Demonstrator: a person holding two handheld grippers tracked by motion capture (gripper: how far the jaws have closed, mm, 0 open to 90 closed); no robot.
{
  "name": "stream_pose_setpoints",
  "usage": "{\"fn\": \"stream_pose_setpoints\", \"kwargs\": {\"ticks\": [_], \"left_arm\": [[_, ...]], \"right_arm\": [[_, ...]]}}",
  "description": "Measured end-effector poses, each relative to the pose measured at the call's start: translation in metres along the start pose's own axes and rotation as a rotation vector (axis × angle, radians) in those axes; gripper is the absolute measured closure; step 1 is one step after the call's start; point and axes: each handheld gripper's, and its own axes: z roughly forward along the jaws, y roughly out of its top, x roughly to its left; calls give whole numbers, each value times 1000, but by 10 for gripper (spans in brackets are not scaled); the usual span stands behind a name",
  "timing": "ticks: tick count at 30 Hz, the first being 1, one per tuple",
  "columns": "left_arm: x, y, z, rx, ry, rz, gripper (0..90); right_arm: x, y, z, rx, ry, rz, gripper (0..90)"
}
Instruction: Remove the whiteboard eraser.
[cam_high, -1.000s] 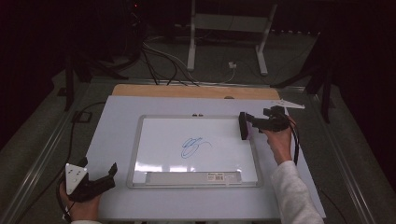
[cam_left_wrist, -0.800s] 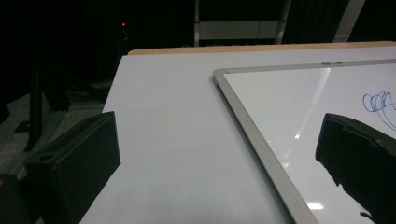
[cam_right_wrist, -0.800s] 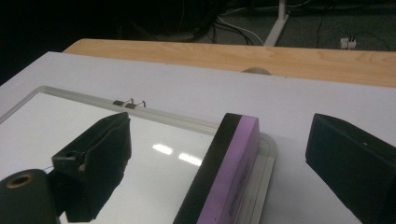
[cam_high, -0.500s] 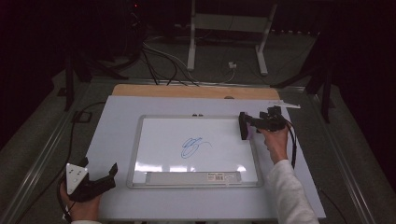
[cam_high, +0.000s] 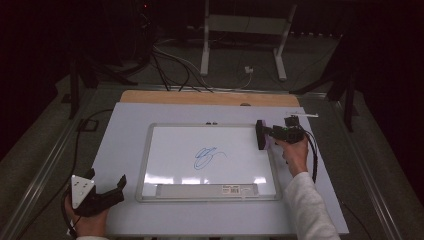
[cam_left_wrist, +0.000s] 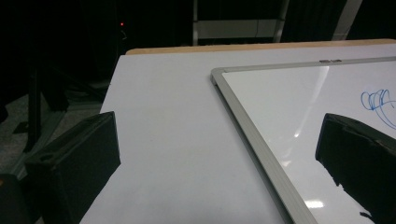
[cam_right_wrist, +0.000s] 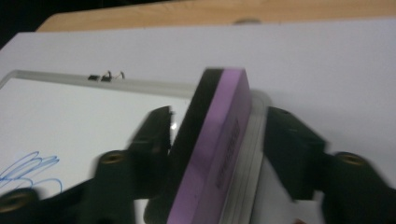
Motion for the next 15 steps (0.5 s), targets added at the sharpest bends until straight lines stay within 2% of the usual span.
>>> {"fn": "stream_pose_setpoints", "kwargs": {"ticks": [1,4,8,9,15], "left_arm": [[0,0,0,0,0,1,6],[0,0,0,2,0,2,6],[0,0,0,3,-1,4,6],[-1,0,0,3,0,5,6],[-1,0,0,4,3,6,6]], "right_arm": [[-2,-2,2,14,19,18,583],[-5,-5,4,24,50,59,616],[-7,-5,6,32,55,88,559],[-9,-6,8,47,81,122,512],[-6,-8,16,65,115,148,415]]}}
